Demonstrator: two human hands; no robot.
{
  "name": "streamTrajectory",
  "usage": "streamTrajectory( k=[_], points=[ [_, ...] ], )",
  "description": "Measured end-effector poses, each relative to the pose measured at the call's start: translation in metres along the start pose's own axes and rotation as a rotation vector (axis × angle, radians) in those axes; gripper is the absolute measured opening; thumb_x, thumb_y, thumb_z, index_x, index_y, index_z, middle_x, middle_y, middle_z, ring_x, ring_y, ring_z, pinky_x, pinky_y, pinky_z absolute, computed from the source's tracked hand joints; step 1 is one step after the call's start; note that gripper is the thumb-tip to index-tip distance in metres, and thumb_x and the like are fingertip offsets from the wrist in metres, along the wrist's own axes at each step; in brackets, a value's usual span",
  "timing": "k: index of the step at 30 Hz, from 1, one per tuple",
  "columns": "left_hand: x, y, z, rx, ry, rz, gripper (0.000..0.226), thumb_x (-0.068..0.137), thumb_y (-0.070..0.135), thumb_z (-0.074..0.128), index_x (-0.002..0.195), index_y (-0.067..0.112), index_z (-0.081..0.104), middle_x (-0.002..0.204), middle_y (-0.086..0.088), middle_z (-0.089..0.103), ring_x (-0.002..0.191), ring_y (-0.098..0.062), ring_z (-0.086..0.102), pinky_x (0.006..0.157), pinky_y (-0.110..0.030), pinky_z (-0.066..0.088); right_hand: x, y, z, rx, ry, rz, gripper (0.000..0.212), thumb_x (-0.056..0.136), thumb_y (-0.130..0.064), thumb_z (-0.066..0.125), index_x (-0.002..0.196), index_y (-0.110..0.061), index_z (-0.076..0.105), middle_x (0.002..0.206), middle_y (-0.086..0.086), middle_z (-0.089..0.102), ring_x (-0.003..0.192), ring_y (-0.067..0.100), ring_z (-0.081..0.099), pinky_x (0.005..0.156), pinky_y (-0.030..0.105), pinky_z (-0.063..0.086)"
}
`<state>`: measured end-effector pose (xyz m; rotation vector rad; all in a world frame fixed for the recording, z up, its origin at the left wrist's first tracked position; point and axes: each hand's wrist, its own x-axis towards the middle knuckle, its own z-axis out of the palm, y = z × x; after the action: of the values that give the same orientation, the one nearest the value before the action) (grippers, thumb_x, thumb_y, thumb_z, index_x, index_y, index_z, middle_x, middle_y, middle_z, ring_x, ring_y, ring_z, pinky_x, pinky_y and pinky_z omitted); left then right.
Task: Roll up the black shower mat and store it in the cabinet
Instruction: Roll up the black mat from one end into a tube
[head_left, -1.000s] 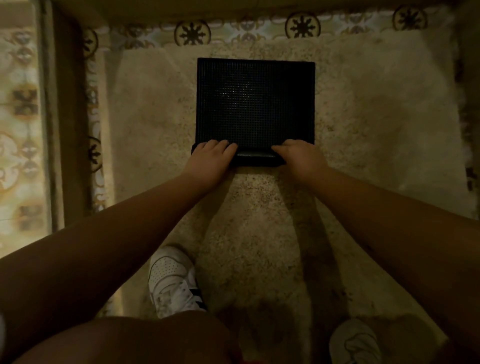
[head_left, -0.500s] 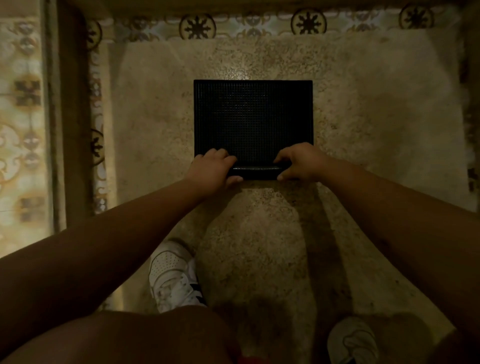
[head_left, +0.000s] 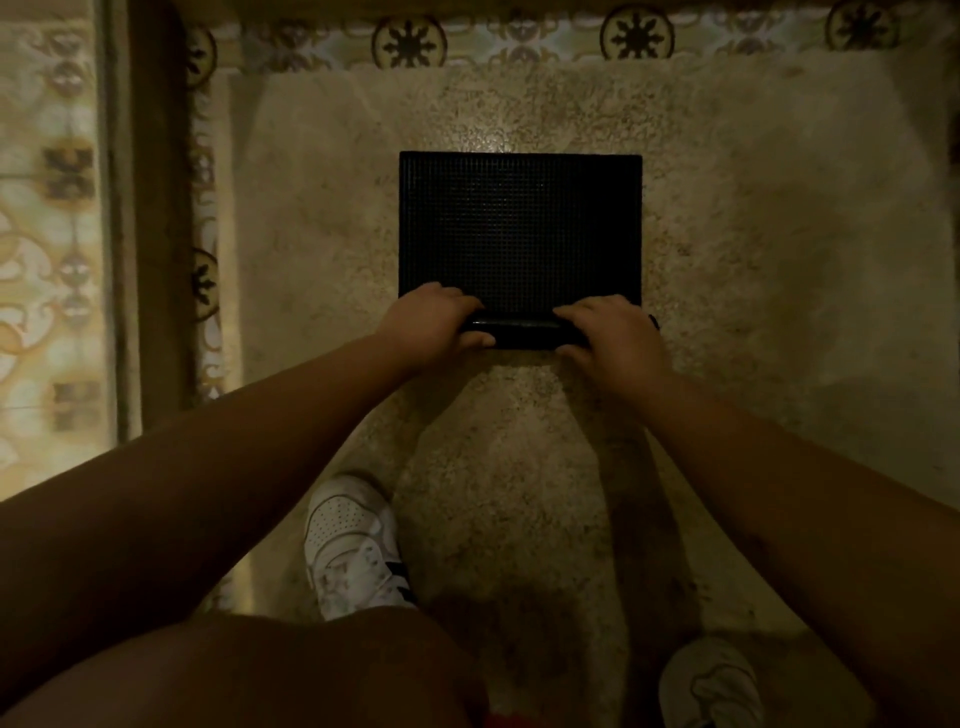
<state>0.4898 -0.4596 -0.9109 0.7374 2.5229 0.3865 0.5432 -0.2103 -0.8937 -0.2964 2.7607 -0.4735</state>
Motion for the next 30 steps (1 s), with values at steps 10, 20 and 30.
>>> streamTrajectory(
  k=[10,20,30],
  points=[
    [-0.015,0.007,0.010,0.026,0.090,-0.048,0.046,0.093,0.053,0.043,0.120,0.019,0.058,0.110,-0.008,0.059,0.098,-0.027,0.054,0.076,-0.038,0.048,0.043,0.016,-0.024,0.125,-0.431,0.099,0.054,0.080,-0.039,0.073,0.130,-0.026,0.059,0.132,0.006,0.059,0.119,0.025,0.054,0.096,0.034,0.045],
    [-0.038,0.030,0.025,0.269,0.074,0.141,0.064,0.092,0.045,0.045,0.146,0.017,0.027,0.145,-0.018,0.038,0.131,-0.035,0.036,0.108,-0.054,0.030,0.048,0.018,-0.015,0.300,-0.576,0.152,0.051,0.081,-0.037,0.073,0.128,-0.022,0.061,0.128,0.002,0.062,0.104,0.011,0.053,0.085,0.024,0.038],
    [-0.021,0.027,0.033,0.297,0.033,0.088,0.083,0.086,0.049,0.046,0.151,0.018,0.006,0.155,-0.017,0.025,0.144,-0.034,0.018,0.114,-0.053,0.015,-0.011,-0.001,0.007,-0.086,0.081,0.028,0.048,0.086,-0.046,0.059,0.124,-0.016,0.058,0.116,0.007,0.059,0.106,0.028,0.053,0.090,0.043,0.042]
  ],
)
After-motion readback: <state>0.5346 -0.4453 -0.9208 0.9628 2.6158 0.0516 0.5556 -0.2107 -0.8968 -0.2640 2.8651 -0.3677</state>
